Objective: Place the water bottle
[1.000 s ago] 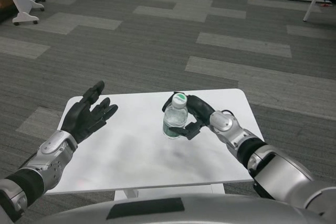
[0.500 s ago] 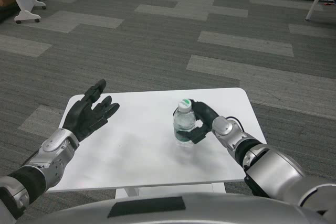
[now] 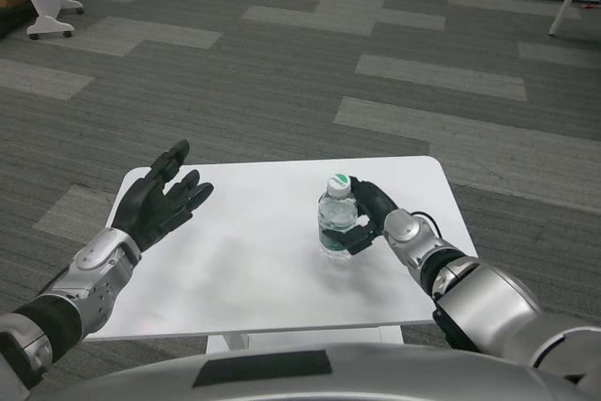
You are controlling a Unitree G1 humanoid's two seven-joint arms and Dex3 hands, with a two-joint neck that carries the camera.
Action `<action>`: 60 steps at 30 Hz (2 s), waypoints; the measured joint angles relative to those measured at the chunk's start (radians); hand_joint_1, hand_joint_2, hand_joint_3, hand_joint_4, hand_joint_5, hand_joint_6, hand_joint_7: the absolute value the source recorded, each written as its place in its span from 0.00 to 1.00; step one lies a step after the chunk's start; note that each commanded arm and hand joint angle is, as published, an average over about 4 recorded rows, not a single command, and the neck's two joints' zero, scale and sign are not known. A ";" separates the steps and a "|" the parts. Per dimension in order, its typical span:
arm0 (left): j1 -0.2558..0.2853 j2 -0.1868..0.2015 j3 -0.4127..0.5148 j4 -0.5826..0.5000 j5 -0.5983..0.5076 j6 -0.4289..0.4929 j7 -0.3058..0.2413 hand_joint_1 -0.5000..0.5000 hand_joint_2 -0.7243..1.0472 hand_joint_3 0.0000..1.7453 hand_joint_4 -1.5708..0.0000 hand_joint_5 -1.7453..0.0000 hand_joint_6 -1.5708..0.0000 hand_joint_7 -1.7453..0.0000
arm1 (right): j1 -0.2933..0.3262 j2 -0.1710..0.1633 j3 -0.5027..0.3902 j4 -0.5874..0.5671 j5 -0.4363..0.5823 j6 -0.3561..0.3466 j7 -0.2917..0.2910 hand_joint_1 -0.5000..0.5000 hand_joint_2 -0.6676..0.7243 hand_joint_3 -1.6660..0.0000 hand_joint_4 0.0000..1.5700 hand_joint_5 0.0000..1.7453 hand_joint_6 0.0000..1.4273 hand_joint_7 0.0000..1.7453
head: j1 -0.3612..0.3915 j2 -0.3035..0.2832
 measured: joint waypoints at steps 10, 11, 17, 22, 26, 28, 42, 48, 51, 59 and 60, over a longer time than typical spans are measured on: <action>0.000 0.000 0.000 0.001 0.000 0.000 0.000 1.00 1.00 0.05 1.00 0.97 1.00 1.00 | 0.000 0.003 0.009 0.037 0.004 0.014 0.000 0.17 0.07 0.05 1.00 0.94 0.78 0.92 | 0.008 0.003; 0.000 0.000 0.000 0.001 0.000 0.000 0.000 1.00 1.00 0.05 1.00 0.97 1.00 1.00 | 0.000 0.004 0.008 0.040 0.006 0.014 0.000 0.17 0.08 0.05 1.00 0.94 0.74 0.92 | 0.008 0.004; 0.000 0.000 0.000 0.002 0.000 0.000 0.000 1.00 1.00 0.05 1.00 0.97 1.00 1.00 | 0.000 0.007 0.003 0.042 0.014 0.020 0.002 0.17 0.16 0.24 0.91 0.94 0.39 0.77 | 0.004 0.007; 0.000 0.000 0.000 0.007 0.000 0.000 0.000 1.00 1.00 0.05 1.00 0.96 1.00 1.00 | -0.002 0.007 0.003 0.042 0.016 0.025 0.013 0.12 0.26 0.48 0.62 0.90 0.15 0.58 | 0.003 0.007; 0.000 0.000 0.000 0.011 0.000 0.000 0.000 1.00 1.00 0.05 1.00 1.00 1.00 1.00 | -0.004 0.007 0.003 0.042 0.017 0.026 0.025 0.12 0.38 0.63 0.26 0.74 0.03 0.41 | 0.003 0.009; 0.000 0.000 0.000 0.012 0.000 0.000 0.000 1.00 1.00 0.05 1.00 1.00 1.00 1.00 | -0.004 0.007 0.002 0.042 0.018 0.027 0.033 0.12 0.43 0.69 0.12 0.61 0.01 0.32 | 0.003 0.009; 0.000 0.000 0.000 0.012 0.000 0.000 0.000 1.00 1.00 0.05 1.00 0.96 1.00 1.00 | -0.005 0.007 -0.006 0.039 0.026 0.028 0.099 0.06 0.64 0.86 0.00 0.29 0.00 0.13 | 0.006 0.013; -0.001 0.000 0.000 0.013 -0.001 -0.001 0.000 1.00 1.00 0.05 1.00 1.00 1.00 1.00 | -0.005 -0.003 -0.041 0.025 0.027 0.029 0.121 0.05 0.64 0.86 0.00 0.22 0.00 0.05 | 0.005 0.018; -0.001 0.000 0.000 0.014 -0.001 -0.003 0.000 1.00 1.00 0.05 1.00 0.96 1.00 1.00 | -0.004 -0.021 -0.056 0.020 0.027 0.028 0.128 0.04 0.64 0.86 0.00 0.22 0.00 0.04 | 0.003 0.020; -0.003 -0.001 0.000 0.015 -0.001 -0.015 0.001 1.00 1.00 0.05 1.00 1.00 1.00 1.00 | 0.068 -0.097 -0.150 -0.086 0.004 0.023 0.129 0.04 0.59 0.81 0.02 0.17 0.00 0.02 | -0.005 0.021; -0.003 -0.001 0.000 0.015 -0.001 -0.016 0.001 1.00 1.00 0.05 1.00 0.99 1.00 1.00 | 0.082 -0.108 -0.166 -0.103 -0.001 0.023 0.129 0.04 0.59 0.81 0.01 0.17 0.00 0.02 | -0.006 0.021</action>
